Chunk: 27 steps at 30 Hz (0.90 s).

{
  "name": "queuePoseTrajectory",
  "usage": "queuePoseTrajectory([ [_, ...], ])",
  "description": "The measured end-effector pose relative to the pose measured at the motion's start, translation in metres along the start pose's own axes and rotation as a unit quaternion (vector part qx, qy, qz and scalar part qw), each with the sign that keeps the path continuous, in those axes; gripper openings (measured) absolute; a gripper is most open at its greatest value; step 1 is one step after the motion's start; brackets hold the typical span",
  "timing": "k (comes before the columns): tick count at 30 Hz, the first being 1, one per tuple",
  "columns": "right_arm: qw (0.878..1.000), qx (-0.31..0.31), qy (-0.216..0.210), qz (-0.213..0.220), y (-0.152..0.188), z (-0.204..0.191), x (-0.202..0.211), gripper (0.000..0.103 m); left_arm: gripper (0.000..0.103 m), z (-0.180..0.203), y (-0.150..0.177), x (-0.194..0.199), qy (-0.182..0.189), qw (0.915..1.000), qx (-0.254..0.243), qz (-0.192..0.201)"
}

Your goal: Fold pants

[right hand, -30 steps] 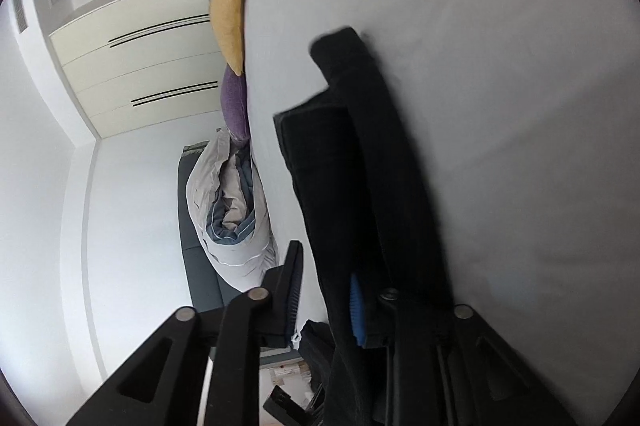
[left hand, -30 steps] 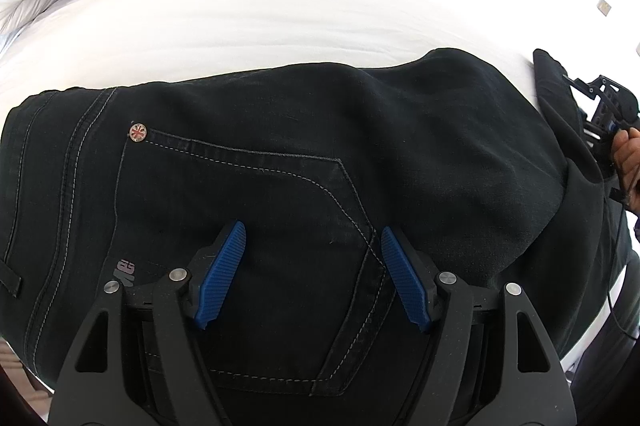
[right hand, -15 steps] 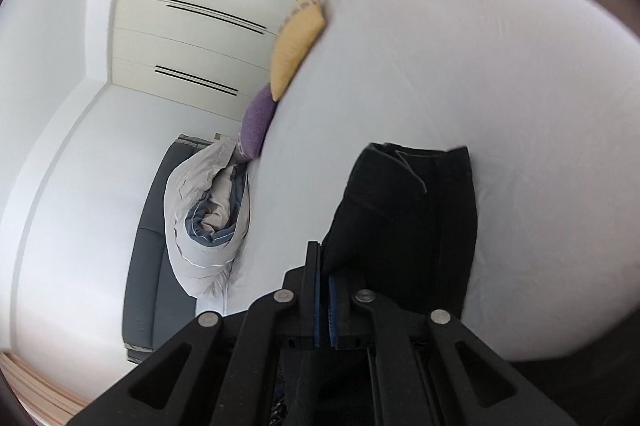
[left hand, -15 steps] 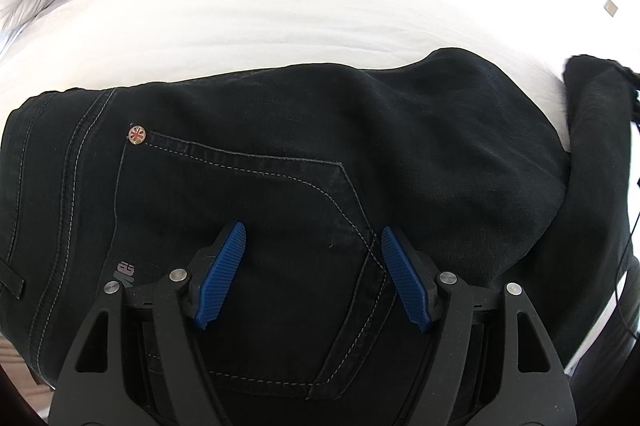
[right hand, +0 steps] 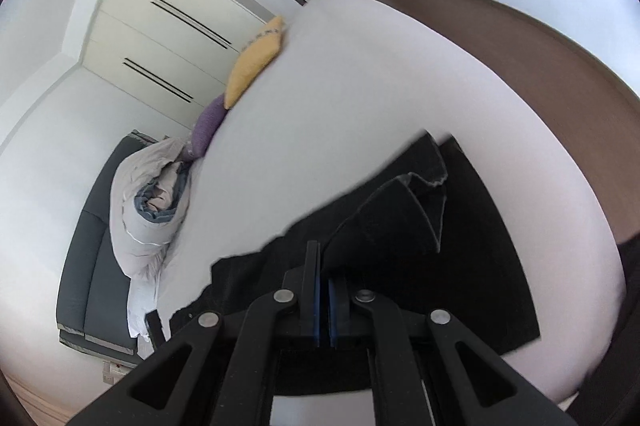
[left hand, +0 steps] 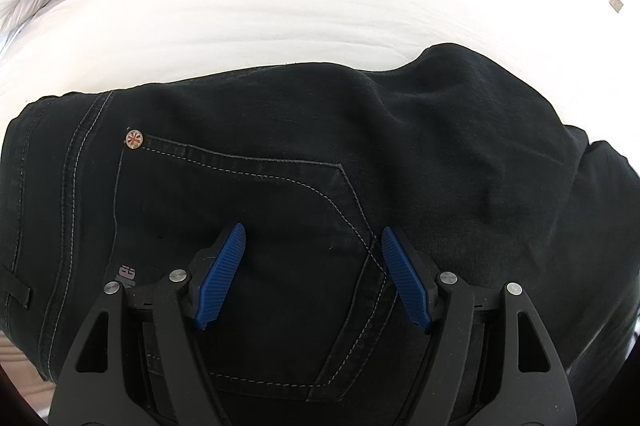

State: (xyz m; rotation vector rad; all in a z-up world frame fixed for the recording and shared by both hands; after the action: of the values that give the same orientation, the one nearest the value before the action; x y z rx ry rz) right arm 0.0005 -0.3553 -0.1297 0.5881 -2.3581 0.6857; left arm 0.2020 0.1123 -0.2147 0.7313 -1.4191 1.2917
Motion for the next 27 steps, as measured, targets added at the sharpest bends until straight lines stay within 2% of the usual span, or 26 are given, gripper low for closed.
queuePoseTrajectory([
  [2,0.999,-0.041,0.016,-0.027,0.019,0.037,-0.010,0.004,0.071,0.003,-0.001,-0.002,-0.009,1.0000,0.000,0.000],
  [5,0.994,-0.100,0.016,-0.049,0.036,0.078,-0.023,0.004,0.073,0.008,0.002,-0.002,-0.021,0.9998,-0.001,-0.001],
  [12,0.998,-0.057,0.012,-0.030,0.032,0.064,-0.010,0.004,0.073,0.017,-0.003,-0.005,-0.036,0.9993,0.003,-0.011],
  [18,0.994,-0.099,0.015,-0.048,0.049,0.083,-0.013,0.004,0.075,0.031,-0.006,-0.009,-0.054,0.9984,-0.005,-0.017],
  [23,0.989,-0.137,-0.014,-0.052,0.053,0.100,-0.018,0.001,0.076,0.044,-0.007,-0.014,-0.057,0.9982,-0.002,-0.015],
  [26,0.992,-0.116,-0.009,-0.042,0.045,0.097,-0.017,0.002,0.076,0.050,-0.006,-0.013,-0.061,0.9980,-0.005,-0.014],
  [27,0.993,-0.111,-0.006,-0.044,0.044,0.097,-0.016,0.005,0.076,0.053,-0.006,-0.012,-0.062,0.9979,-0.007,-0.014],
])
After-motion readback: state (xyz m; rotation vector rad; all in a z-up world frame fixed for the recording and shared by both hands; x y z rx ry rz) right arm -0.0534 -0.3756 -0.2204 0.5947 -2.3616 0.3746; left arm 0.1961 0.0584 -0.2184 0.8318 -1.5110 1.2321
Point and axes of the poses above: each gripper's, at about its wrist camera, not at the fingertips, and x roughly against the way its jaws point, z to its right, y to its underside, the point moved 3 cm from there along -x, roughly the way its jaws point, and after that the axes turned 4 degrees about -z, right-handed, at the moved point
